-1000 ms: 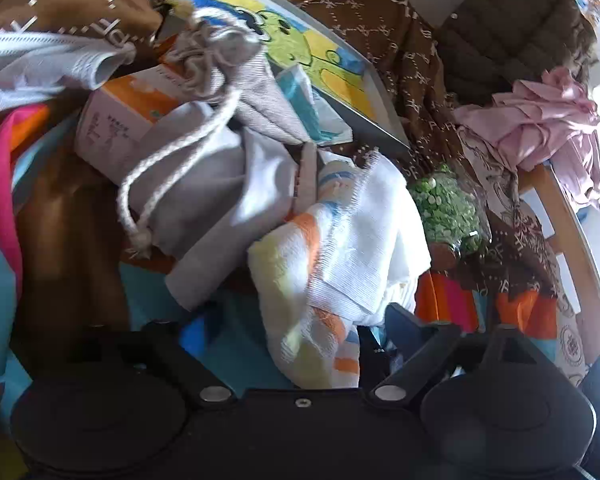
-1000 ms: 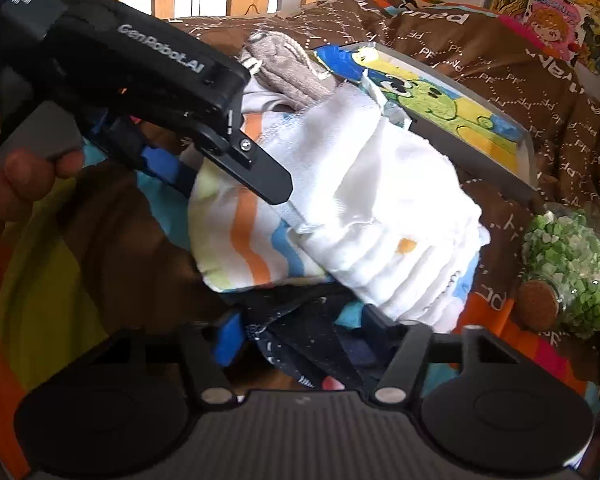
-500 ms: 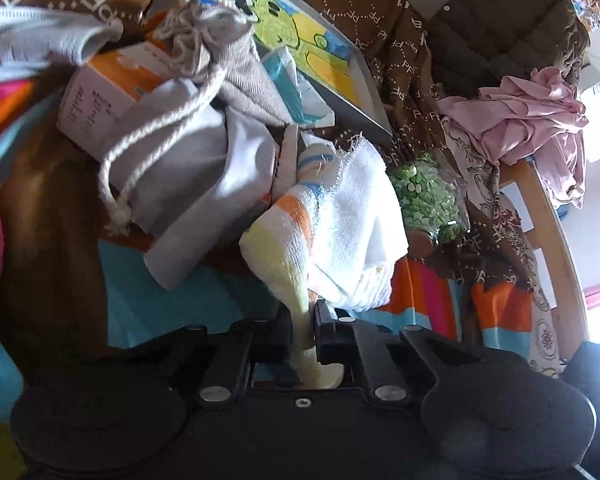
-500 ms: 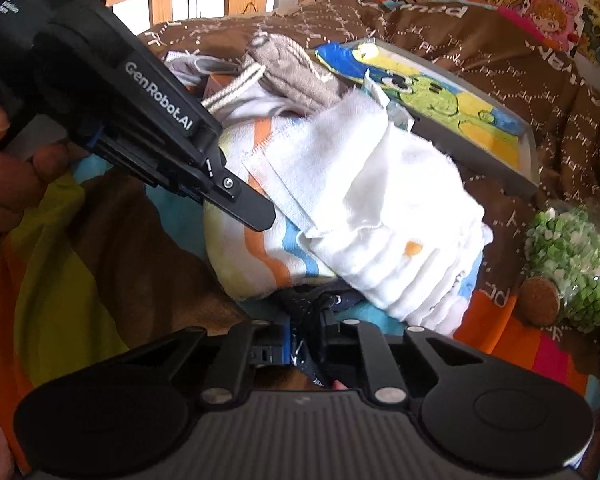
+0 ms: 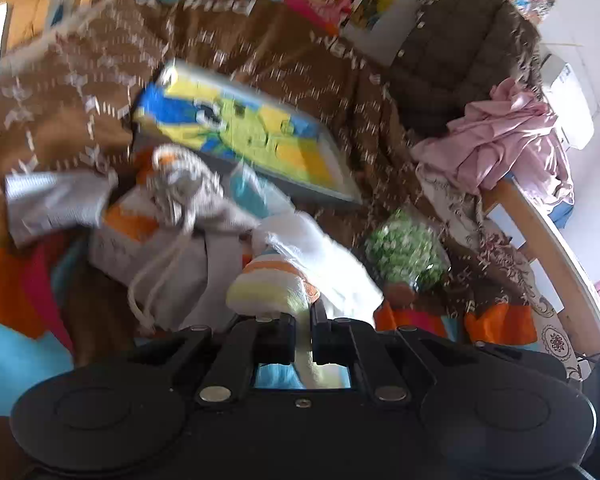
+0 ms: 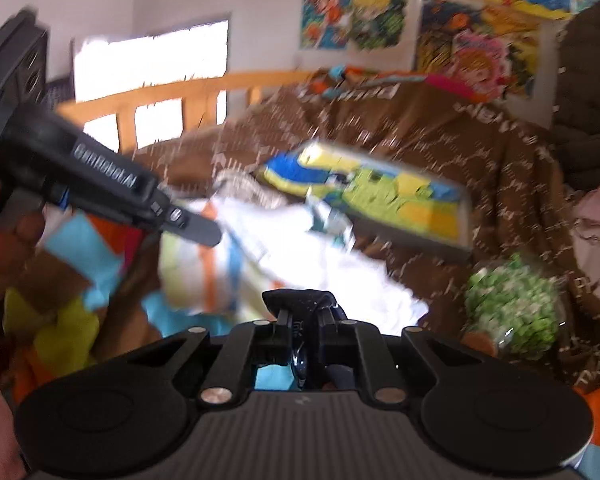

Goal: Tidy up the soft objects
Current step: 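Carry both held items into the frog-picture tray and open both tools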

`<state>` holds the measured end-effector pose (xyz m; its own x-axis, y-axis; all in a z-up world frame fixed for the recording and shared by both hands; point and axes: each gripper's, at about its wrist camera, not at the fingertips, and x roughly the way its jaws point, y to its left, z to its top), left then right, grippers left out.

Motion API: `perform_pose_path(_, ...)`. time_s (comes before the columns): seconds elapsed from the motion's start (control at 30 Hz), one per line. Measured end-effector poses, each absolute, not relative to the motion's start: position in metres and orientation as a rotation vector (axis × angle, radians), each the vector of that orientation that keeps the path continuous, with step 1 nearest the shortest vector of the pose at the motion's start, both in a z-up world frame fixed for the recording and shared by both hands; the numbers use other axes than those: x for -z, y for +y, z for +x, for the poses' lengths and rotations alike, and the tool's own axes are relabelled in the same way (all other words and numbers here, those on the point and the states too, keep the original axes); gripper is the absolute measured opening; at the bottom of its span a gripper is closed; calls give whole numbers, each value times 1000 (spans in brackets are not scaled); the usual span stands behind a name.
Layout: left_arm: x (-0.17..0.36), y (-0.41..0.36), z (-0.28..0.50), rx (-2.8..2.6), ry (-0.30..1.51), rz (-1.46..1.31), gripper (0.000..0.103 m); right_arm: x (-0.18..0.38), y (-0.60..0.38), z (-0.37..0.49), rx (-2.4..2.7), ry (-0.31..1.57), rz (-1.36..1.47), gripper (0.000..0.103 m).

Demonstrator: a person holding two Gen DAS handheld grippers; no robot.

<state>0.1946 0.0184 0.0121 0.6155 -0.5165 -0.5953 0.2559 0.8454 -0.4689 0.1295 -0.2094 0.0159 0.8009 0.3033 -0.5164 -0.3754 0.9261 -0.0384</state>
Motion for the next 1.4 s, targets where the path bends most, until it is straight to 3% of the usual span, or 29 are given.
perform_pose_path(0.6, -105, 38, 169, 542, 539, -521, 6, -127, -196, 144, -326, 293, -77, 13)
perform_pose_path(1.13, -67, 79, 240, 542, 482, -645, 6, -51, -242, 247, -308, 302, 74, 13)
perform_pose_path(1.4, -84, 65, 308, 525, 389, -613, 6, -31, -251, 338, -308, 364, 241, 14)
